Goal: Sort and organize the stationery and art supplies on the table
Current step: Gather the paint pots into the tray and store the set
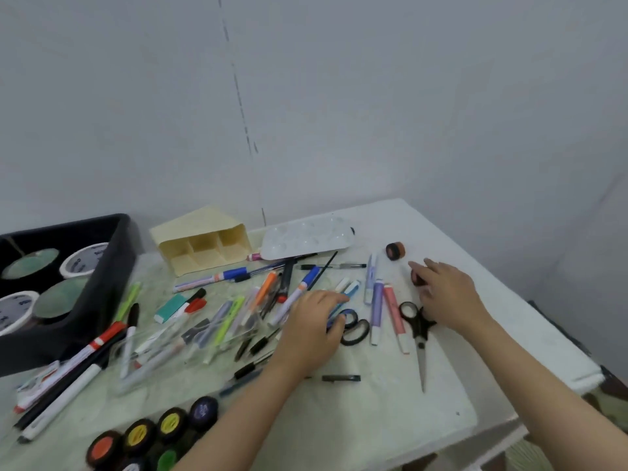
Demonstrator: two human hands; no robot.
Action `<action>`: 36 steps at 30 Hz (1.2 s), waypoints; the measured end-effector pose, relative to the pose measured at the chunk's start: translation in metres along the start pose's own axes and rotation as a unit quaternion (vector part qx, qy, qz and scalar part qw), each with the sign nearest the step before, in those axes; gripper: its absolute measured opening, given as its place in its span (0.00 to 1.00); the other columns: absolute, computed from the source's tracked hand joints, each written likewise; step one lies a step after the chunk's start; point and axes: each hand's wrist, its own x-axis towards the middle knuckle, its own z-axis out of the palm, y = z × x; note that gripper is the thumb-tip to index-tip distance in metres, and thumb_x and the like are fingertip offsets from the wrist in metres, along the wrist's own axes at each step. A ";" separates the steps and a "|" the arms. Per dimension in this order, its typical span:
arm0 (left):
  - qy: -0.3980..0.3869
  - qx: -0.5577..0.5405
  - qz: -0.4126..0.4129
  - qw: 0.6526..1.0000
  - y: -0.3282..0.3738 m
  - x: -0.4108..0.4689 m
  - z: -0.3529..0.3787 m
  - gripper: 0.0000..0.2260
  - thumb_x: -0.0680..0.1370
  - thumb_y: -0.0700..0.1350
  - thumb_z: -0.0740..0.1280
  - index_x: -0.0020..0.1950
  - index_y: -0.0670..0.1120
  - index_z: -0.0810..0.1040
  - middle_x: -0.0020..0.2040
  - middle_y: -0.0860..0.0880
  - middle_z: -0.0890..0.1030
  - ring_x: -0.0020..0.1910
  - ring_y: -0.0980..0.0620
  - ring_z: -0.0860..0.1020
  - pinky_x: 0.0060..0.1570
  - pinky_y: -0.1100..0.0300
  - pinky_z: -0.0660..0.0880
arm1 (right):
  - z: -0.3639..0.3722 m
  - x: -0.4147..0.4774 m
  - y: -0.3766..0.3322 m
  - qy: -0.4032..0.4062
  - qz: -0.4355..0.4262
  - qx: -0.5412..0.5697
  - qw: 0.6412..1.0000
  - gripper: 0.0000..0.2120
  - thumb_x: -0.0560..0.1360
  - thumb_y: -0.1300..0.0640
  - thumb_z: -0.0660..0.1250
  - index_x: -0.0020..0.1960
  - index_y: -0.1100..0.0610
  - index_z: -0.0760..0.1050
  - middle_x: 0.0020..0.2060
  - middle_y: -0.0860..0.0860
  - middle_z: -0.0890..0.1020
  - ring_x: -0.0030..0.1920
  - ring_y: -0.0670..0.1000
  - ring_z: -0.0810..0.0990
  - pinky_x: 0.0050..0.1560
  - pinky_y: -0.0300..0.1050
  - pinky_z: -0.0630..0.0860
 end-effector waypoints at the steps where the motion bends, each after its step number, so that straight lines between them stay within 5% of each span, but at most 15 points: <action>1: -0.008 -0.007 -0.007 1.000 0.002 0.012 0.008 0.13 0.76 0.42 0.65 0.59 0.47 0.78 0.55 0.54 0.80 0.56 0.58 0.73 0.60 0.66 0.66 | 0.000 0.008 0.004 -0.004 0.001 0.002 1.000 0.25 0.74 0.61 0.60 0.71 0.49 0.67 0.68 0.50 0.71 0.67 0.54 0.69 0.62 0.47 0.65; 4: -0.032 -0.015 -0.023 0.999 0.008 0.048 0.028 0.14 0.77 0.43 0.63 0.62 0.47 0.77 0.58 0.52 0.78 0.60 0.55 0.72 0.61 0.64 0.64 | -0.002 0.019 0.011 0.038 0.002 0.017 0.999 0.17 0.74 0.59 0.64 0.62 0.49 0.73 0.54 0.46 0.79 0.56 0.52 0.74 0.51 0.44 0.62; 9: -0.056 -0.005 -0.040 0.998 0.019 0.107 0.054 0.17 0.77 0.45 0.63 0.66 0.47 0.73 0.62 0.48 0.77 0.63 0.48 0.71 0.65 0.54 0.65 | -0.005 0.009 0.016 0.114 0.015 0.139 0.984 0.11 0.73 0.46 0.69 0.53 0.49 0.75 0.43 0.42 0.80 0.47 0.49 0.75 0.48 0.42 0.60; 14: -0.127 0.052 -0.052 0.989 0.022 0.145 0.079 0.23 0.77 0.50 0.64 0.71 0.49 0.66 0.63 0.46 0.75 0.63 0.45 0.70 0.62 0.53 0.65 | -0.001 -0.005 0.021 0.101 0.020 0.244 0.964 0.12 0.71 0.48 0.71 0.53 0.49 0.76 0.43 0.38 0.77 0.46 0.43 0.73 0.45 0.37 0.66; 19: -0.093 0.013 -0.073 0.993 0.024 0.155 0.085 0.19 0.77 0.43 0.64 0.68 0.47 0.70 0.59 0.44 0.77 0.59 0.45 0.73 0.59 0.52 0.70 | 0.001 -0.014 0.024 0.094 0.036 0.255 0.962 0.16 0.73 0.48 0.69 0.60 0.49 0.75 0.48 0.39 0.76 0.49 0.43 0.72 0.48 0.34 0.64; 28: -0.043 -0.133 -0.079 0.987 0.013 0.107 0.024 0.16 0.76 0.43 0.65 0.63 0.53 0.74 0.52 0.51 0.73 0.56 0.54 0.69 0.56 0.62 0.67 | -0.004 -0.040 -0.017 0.095 0.016 0.281 0.955 0.08 0.73 0.51 0.70 0.49 0.43 0.73 0.43 0.36 0.77 0.47 0.41 0.74 0.42 0.29 0.65; 33: -0.003 -0.175 -0.106 0.979 0.003 0.046 -0.048 0.18 0.74 0.35 0.65 0.50 0.60 0.74 0.48 0.63 0.73 0.51 0.69 0.72 0.48 0.81 0.65 | -0.007 -0.068 -0.072 0.088 -0.036 0.310 0.946 0.11 0.71 0.52 0.72 0.48 0.41 0.72 0.42 0.38 0.78 0.46 0.39 0.74 0.44 0.28 0.66; 36: 0.012 -0.181 -0.156 0.971 -0.010 0.004 -0.085 0.17 0.73 0.35 0.66 0.56 0.55 0.75 0.49 0.64 0.73 0.51 0.66 0.75 0.46 0.81 0.67 | -0.008 -0.086 -0.113 0.066 -0.065 0.335 0.938 0.11 0.71 0.54 0.73 0.47 0.41 0.73 0.42 0.37 0.78 0.47 0.37 0.75 0.44 0.27 0.67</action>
